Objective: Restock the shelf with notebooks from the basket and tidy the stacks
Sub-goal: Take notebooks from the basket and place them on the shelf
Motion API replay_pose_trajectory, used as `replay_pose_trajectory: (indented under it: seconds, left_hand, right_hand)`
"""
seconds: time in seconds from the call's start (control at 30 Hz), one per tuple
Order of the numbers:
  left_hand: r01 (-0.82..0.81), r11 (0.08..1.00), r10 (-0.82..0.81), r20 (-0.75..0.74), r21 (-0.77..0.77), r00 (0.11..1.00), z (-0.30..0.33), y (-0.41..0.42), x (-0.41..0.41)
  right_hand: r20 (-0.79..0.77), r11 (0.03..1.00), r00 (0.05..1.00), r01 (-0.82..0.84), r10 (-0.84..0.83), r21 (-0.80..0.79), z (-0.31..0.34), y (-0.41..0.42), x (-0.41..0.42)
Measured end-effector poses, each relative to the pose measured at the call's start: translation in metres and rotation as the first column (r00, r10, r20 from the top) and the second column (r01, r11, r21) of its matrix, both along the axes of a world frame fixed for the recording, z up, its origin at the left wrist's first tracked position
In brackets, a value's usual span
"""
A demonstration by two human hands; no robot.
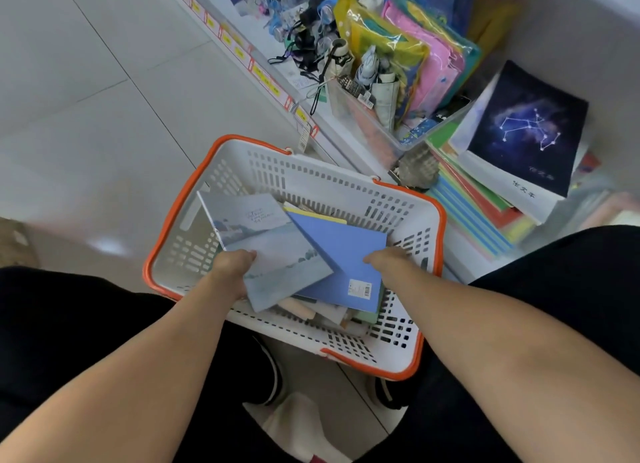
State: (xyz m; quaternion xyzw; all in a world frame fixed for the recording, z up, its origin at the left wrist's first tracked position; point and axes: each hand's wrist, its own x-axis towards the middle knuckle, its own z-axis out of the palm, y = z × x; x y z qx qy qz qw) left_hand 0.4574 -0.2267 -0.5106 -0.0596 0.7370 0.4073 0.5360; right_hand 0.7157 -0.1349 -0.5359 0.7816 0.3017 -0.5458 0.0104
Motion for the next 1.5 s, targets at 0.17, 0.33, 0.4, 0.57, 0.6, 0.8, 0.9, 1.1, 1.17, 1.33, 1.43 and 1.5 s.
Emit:
replay_pose_trajectory:
  seconds: [0.17, 0.33, 0.4, 0.57, 0.6, 0.8, 0.9, 1.1, 1.17, 1.33, 1.43, 1.5]
  left_hand:
    - [-0.034, 0.999, 0.035, -0.046, 0.016, 0.998, 0.007, 0.0, -0.002]
    - [-0.042, 0.999, 0.043, -0.009, 0.023, 0.999, 0.016, 0.001, -0.005]
    - [-0.059, 0.998, 0.059, -0.001, 0.036, 0.998, 0.022, 0.001, -0.005]
    - [-0.005, 0.998, 0.002, 0.042, 0.062, 0.999, 0.045, -0.003, -0.005]
    - [0.023, 0.996, -0.028, 0.05, 0.085, 0.998, 0.048, -0.004, -0.006]
    - [0.178, 0.927, -0.202, 0.042, 0.329, 0.978, 0.08, 0.001, 0.002]
    - [0.119, 0.868, -0.207, 0.133, 0.483, 0.969, 0.108, 0.004, 0.004]
    - [0.195, 0.83, -0.214, -0.024, 0.523, 0.977, 0.158, 0.013, 0.0]
    - [0.174, 0.829, -0.177, -0.047, 0.531, 0.983, 0.172, 0.015, 0.001]
    - [0.247, 0.703, -0.249, -0.094, 0.667, 0.964, 0.219, 0.025, -0.014]
    - [0.289, 0.608, -0.355, -0.072, 0.739, 0.932, 0.25, 0.044, -0.015]
    - [0.293, 0.572, -0.379, -0.069, 0.766, 0.923, 0.267, 0.059, -0.007]
  right_hand:
    - [-0.232, 0.996, 0.972, 0.029, -0.047, -0.084, -0.002, -0.002, -0.002]
    - [-0.329, 0.972, 0.919, -0.174, 0.218, 0.159, 0.055, 0.001, -0.016]
    - [-0.312, 0.93, 0.894, -0.235, 0.321, 0.283, 0.077, 0.008, -0.02]
    - [0.107, 0.58, 0.789, -0.528, 0.605, 0.62, 0.163, 0.032, -0.033]
    - [0.226, 0.461, 0.756, -0.576, 0.614, 0.676, 0.182, 0.031, -0.036]
    - [0.514, -0.091, 0.424, -0.699, 0.746, 0.709, 0.194, -0.042, -0.049]
    - [0.58, -0.173, 0.226, -0.817, 0.783, 0.551, 0.169, -0.071, -0.057]
    - [0.576, -0.208, 0.183, -0.812, 0.797, 0.546, 0.178, -0.066, -0.059]
    - [0.455, -0.203, 0.108, -0.788, 0.884, 0.581, 0.195, -0.054, -0.051]
    - [-0.163, 0.537, 0.724, -0.322, 0.67, 0.78, 0.26, 0.004, -0.025]
    - [-0.618, 0.786, 0.607, -0.017, 0.5, 0.618, 0.274, 0.025, -0.009]
    - [-0.688, 0.795, 0.559, 0.084, 0.462, 0.601, 0.284, 0.023, -0.006]
